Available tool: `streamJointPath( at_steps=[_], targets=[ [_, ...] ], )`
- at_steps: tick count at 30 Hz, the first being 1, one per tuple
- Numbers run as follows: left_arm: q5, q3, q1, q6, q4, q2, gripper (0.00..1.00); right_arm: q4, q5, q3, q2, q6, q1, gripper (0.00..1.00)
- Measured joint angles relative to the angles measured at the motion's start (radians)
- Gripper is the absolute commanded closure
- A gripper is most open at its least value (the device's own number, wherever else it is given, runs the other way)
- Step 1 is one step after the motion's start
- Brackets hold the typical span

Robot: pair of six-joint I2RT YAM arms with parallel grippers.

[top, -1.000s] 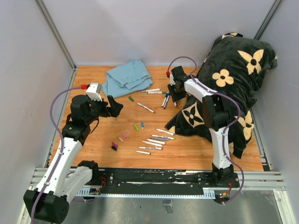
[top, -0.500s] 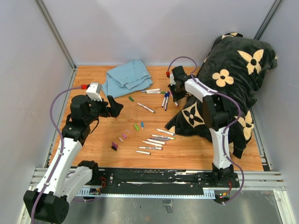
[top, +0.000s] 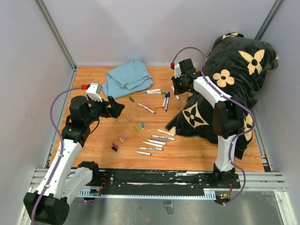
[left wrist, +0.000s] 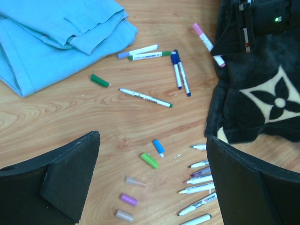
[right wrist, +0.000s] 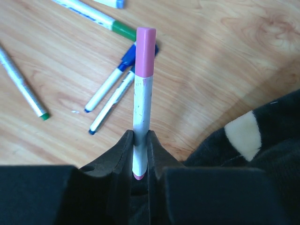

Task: Open the pen caps
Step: Pick up the pen from the center of the board.

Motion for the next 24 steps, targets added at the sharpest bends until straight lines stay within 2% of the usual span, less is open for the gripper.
streamJointPath(
  at_steps=[4,5,7,10,13,15,19,24],
  targets=[
    [0.064,-0.058,0.003,-0.093,0.119,-0.030,0.03,0.032,-0.109,-0.055,-0.064,0.005,-0.005,0.99],
    [0.089,-0.091,0.005,-0.139,0.180,-0.037,0.04,0.039,-0.146,-0.073,-0.082,0.008,-0.006,0.99],
    [0.150,-0.215,-0.002,-0.301,0.401,-0.040,0.05,0.049,-0.216,-0.103,-0.114,0.012,-0.007,0.99],
    [0.145,-0.314,-0.065,-0.447,0.578,0.006,0.05,0.086,-0.345,-0.171,-0.189,0.027,-0.007,0.99],
    [0.108,-0.316,-0.173,-0.517,0.704,0.106,0.05,0.143,-0.473,-0.247,-0.283,0.051,-0.007,0.99],
    [0.103,-0.302,-0.207,-0.556,0.813,0.169,0.05,0.193,-0.555,-0.293,-0.341,0.071,-0.008,0.99],
    [0.092,-0.245,-0.217,-0.644,1.033,0.331,0.06,0.319,-0.730,-0.381,-0.438,0.127,-0.008,0.99],
    [0.087,-0.167,-0.258,-0.686,1.179,0.469,0.06,0.426,-0.864,-0.446,-0.487,0.188,-0.008,0.99]
  ],
)
